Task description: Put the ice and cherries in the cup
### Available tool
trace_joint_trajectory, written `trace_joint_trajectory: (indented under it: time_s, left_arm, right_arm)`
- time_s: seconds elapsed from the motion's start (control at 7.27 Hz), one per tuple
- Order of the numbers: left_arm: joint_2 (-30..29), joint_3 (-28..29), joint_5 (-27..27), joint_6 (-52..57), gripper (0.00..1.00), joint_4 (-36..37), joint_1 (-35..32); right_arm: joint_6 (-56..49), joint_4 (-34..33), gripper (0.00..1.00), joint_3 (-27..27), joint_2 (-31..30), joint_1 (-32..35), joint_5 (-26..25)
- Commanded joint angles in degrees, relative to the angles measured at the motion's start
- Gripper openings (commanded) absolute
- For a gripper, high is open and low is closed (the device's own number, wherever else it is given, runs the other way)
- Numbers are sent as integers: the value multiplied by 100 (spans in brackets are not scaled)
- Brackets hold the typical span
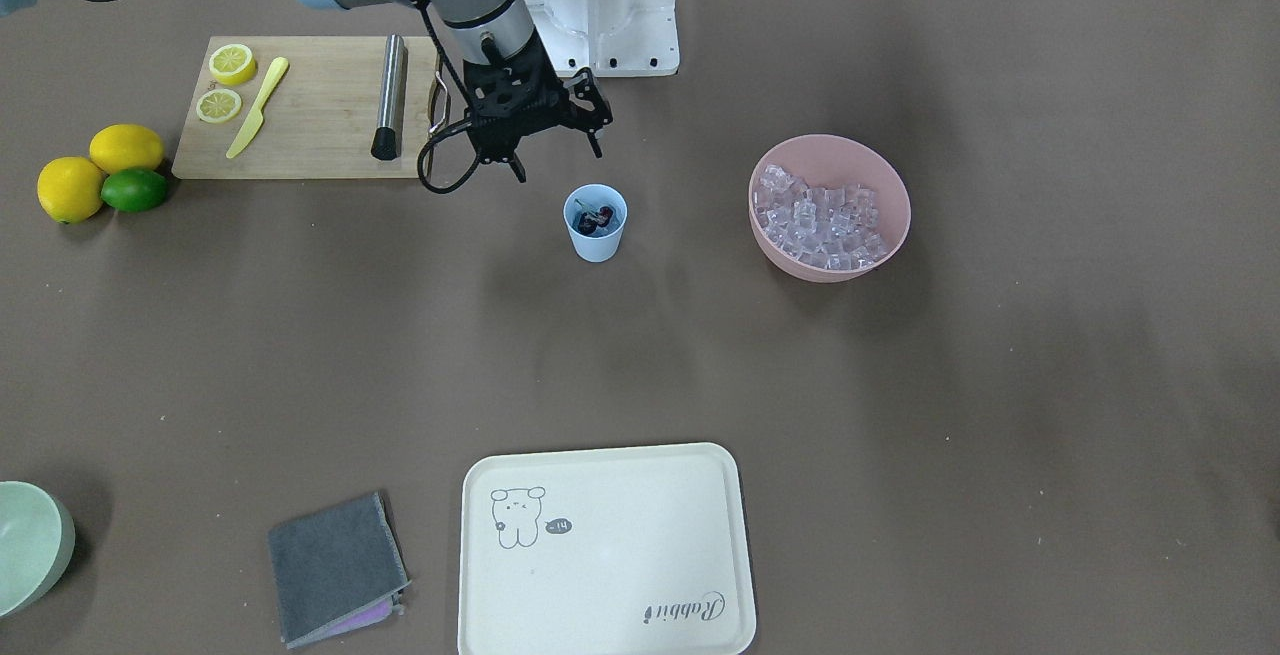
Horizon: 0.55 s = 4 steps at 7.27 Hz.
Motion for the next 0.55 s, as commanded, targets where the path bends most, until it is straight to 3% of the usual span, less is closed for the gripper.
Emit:
trace_joint_trajectory:
  time_s: [0.0,0.28,0.41]
  left_arm:
    - [367,5,3,-321,98,-677,11]
    - [378,-4,-32,-332,98,-820,19]
    - [378,-4,-32,-314,98,-820,28]
  right_arm:
    - [-1013,-362,99,380,-560,848,777]
    - [-1648,-572,100,696,-1070,1866,1349]
    - [-2434,-1261,100,837,-1125,2228,1342]
